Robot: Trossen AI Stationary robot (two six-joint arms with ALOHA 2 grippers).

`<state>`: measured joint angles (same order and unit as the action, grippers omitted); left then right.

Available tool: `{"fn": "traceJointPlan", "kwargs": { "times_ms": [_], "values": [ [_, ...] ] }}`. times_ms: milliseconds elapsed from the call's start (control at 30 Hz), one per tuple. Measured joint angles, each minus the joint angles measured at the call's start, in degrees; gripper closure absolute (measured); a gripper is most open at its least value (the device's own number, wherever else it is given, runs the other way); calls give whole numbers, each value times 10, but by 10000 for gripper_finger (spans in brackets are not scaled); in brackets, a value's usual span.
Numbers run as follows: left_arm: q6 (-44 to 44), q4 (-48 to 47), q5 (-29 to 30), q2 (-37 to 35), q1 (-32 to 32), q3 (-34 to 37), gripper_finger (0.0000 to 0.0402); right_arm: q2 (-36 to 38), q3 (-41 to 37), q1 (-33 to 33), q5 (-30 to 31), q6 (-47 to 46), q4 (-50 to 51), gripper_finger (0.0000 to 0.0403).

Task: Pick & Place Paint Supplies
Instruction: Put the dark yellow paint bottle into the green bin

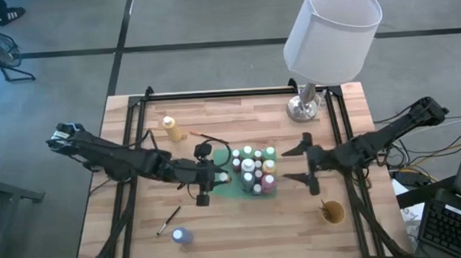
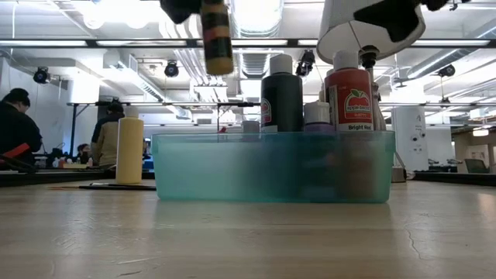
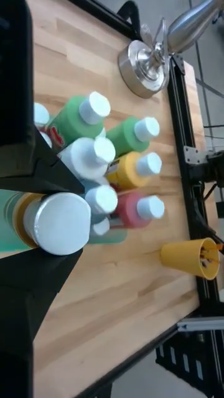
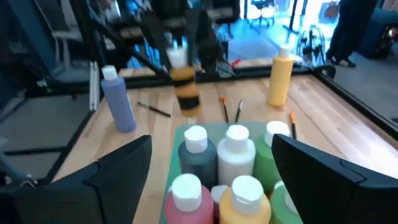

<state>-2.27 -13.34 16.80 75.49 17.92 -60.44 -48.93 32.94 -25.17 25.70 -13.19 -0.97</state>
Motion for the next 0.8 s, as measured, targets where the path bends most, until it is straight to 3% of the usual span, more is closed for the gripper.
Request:
{"fn": "traceJointPlan", "kwargs": {
  "times_ms": [300,433,800],
  "values": [
    [12,102,-44,1,-61,91,278,99,-55,0,0,11,-14,63],
    [4,168,-71,1,-81,136,278,107,-60,0,0,12,-14,60],
    [-33,300,-71,31,-90,210,278,105,-60,0,0,14,-15,84]
  ]
}}
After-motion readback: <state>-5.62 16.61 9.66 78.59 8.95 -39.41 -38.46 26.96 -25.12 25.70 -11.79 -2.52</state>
